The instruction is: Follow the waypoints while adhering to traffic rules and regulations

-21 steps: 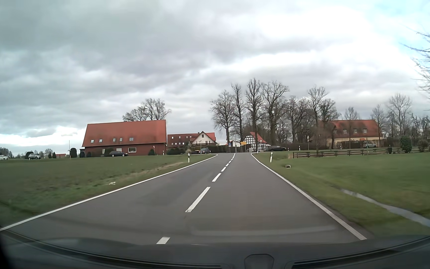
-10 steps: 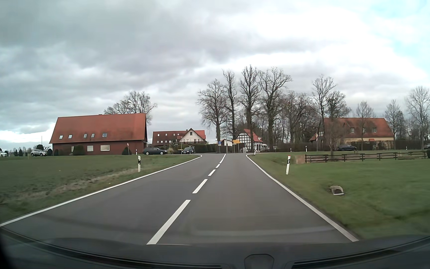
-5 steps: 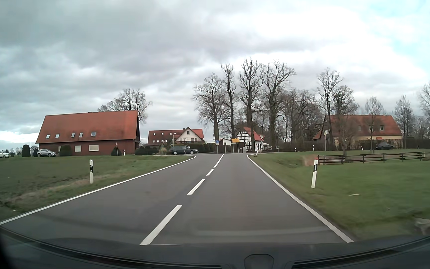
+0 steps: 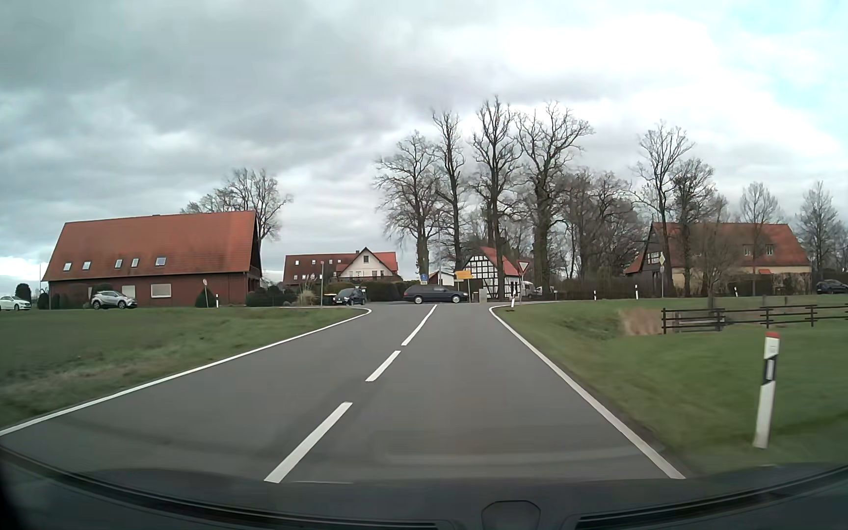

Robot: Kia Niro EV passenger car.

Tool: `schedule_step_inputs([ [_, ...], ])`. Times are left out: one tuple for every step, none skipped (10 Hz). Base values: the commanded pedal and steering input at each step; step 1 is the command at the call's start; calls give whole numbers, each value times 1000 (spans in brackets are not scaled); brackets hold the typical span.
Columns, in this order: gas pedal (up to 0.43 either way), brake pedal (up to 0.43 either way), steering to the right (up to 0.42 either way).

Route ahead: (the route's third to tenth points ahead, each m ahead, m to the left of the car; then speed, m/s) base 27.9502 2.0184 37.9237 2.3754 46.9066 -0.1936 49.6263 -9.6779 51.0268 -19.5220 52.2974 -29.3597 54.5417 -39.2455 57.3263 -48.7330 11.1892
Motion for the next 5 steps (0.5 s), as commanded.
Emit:
schedule_step_inputs([
  [0,116,0],
  [0,140,0],
  [0,152,0],
  [0,152,0],
  [0,152,0],
])
